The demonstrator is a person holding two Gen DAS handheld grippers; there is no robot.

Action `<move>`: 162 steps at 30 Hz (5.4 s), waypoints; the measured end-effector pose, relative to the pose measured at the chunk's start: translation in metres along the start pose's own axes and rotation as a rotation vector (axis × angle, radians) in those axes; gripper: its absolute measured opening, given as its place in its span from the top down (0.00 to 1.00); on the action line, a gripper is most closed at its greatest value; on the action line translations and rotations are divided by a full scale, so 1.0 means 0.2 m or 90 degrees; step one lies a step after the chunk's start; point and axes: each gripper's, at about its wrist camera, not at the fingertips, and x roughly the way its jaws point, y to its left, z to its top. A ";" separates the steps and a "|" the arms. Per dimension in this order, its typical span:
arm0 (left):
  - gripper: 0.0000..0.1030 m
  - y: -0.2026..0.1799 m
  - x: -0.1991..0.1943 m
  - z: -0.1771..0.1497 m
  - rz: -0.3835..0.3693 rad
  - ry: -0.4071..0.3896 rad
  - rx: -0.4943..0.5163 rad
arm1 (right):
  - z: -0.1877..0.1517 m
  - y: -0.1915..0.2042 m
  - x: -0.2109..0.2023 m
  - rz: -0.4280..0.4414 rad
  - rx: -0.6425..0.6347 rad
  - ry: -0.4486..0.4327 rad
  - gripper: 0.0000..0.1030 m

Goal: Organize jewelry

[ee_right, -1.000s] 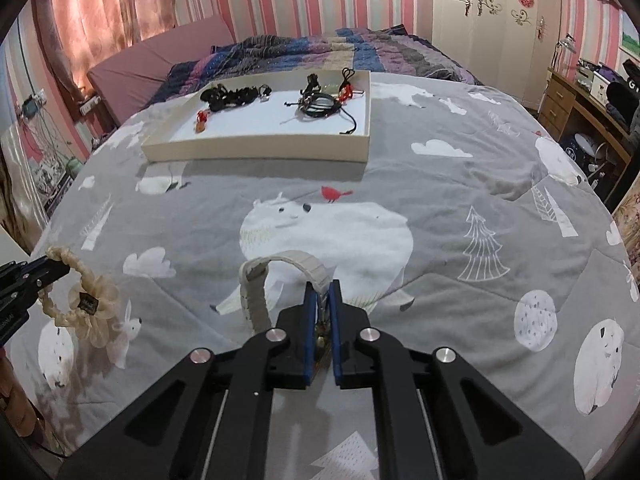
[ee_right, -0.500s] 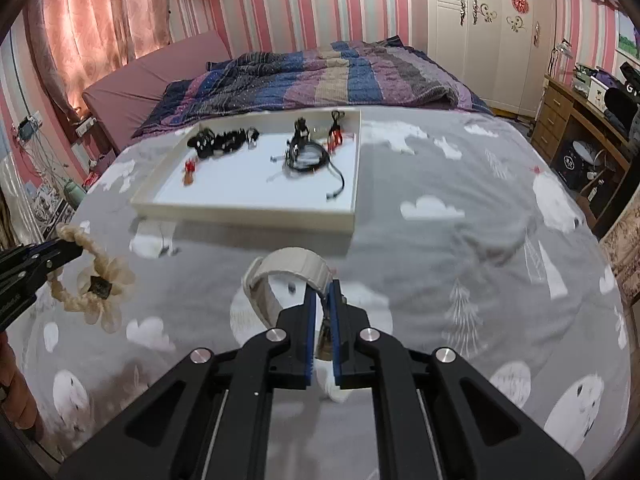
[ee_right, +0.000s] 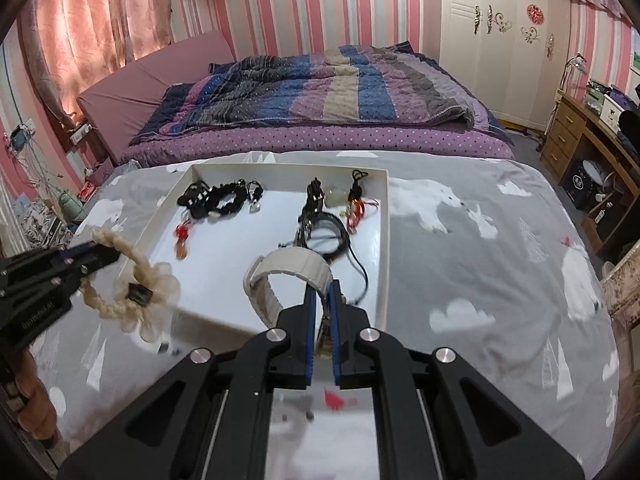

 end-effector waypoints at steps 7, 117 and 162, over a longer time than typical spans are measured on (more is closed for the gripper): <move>0.93 0.11 0.32 0.02 0.007 0.047 -0.022 | 0.06 0.03 0.26 -0.008 0.002 0.043 0.94; 0.03 -0.14 -0.75 -0.86 0.204 -0.146 -0.068 | -0.77 0.09 -0.68 -0.117 0.003 -0.158 0.02; 0.03 -0.17 -0.72 -0.86 0.199 -0.143 -0.059 | -0.76 0.07 -0.67 -0.130 0.007 -0.155 0.02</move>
